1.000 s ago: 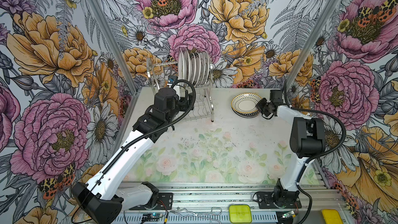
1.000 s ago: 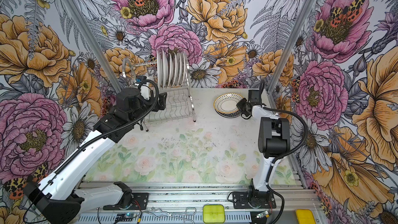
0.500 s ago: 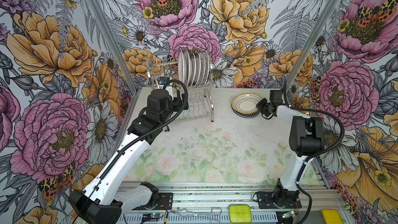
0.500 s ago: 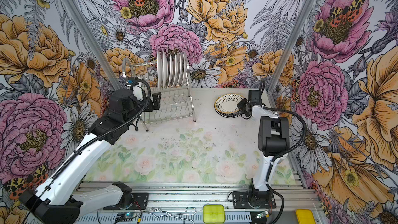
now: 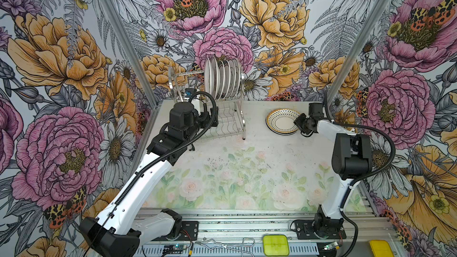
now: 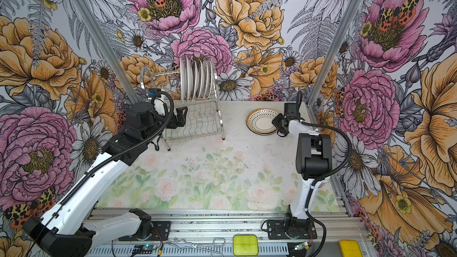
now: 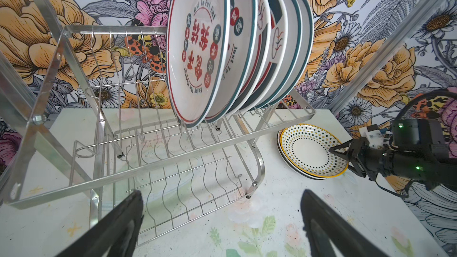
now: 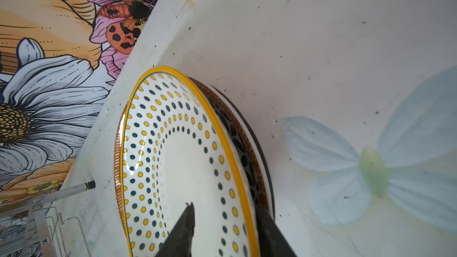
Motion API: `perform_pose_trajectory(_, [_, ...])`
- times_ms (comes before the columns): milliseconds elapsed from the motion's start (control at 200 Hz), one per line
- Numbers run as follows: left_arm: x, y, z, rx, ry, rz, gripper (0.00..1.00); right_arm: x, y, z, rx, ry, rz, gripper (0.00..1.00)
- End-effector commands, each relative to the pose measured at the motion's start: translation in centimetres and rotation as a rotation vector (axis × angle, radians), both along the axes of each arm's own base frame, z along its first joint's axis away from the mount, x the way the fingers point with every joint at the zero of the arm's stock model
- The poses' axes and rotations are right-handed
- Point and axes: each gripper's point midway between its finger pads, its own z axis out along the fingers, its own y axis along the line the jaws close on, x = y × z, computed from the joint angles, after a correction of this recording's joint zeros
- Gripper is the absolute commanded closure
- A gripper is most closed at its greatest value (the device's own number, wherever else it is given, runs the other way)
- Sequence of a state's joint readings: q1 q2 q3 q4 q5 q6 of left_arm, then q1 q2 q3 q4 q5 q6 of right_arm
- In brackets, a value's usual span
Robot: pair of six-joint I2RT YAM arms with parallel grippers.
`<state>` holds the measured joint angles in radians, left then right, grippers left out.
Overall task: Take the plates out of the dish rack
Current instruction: 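Lower the dotted plate onto the geometric plate while the left gripper withdraws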
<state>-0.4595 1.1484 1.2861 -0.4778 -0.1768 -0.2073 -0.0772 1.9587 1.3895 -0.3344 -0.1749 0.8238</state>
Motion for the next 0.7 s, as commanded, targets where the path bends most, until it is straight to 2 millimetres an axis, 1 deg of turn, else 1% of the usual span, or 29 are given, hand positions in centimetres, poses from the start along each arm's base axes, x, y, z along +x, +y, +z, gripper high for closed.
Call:
perform_pose_trajectory(0, [0.3, -0.3, -0.1, -0.018, 0.002, -0.019, 0.01, 0.4, -0.4, 2.7, -0.095, -0.036, 0.015, 0.57])
perform_pose_trajectory(55, [0.4, -0.4, -0.2, -0.018, 0.004, -0.020, 0.01, 0.3, -0.6, 2.7, -0.122, -0.024, 0.017, 0.57])
perform_pose_trajectory(210, [0.7, -0.2, -0.8, -0.007, 0.018, -0.004, 0.01, 0.2, -0.4, 2.0, -0.142, 0.012, 0.033, 0.56])
perform_pose_trajectory(245, [0.7, -0.1, -0.9, -0.007, 0.022, 0.001, 0.01, 0.1, -0.3, 1.9, -0.153, 0.022, 0.037, 0.54])
perform_pose_trajectory(295, [0.8, 0.0, -1.2, -0.007, 0.031, 0.010, 0.01, 0.1, -0.2, 2.0, -0.186, 0.033, 0.043, 0.54])
perform_pose_trajectory(335, [0.8, 0.2, -1.3, -0.012, 0.035, 0.019, 0.01, 0.0, -0.2, 2.1, -0.212, 0.045, 0.045, 0.51])
perform_pose_trajectory(405, [0.8, 0.4, -1.5, -0.020, 0.047, 0.026, 0.01, 0.2, 0.2, 2.1, -0.224, 0.055, 0.062, 0.51])
perform_pose_trajectory(520, [0.9, 1.2, -2.0, -0.026, 0.079, 0.074, 0.01, 0.4, 0.8, 1.2, -0.210, 0.076, 0.081, 0.51])
perform_pose_trajectory(565, [1.0, 2.3, -2.0, -0.025, 0.084, 0.126, 0.01, 0.4, 0.9, 0.9, -0.210, 0.087, 0.082, 0.51])
perform_pose_trajectory(651, [0.8, 3.1, -2.1, -0.042, 0.102, 0.162, 0.01, 0.3, 1.2, 0.8, -0.213, 0.090, 0.091, 0.50])
perform_pose_trajectory(696, [0.7, 3.2, -2.2, -0.043, 0.110, 0.159, 0.01, 0.3, 1.3, 0.9, -0.231, 0.093, 0.097, 0.51])
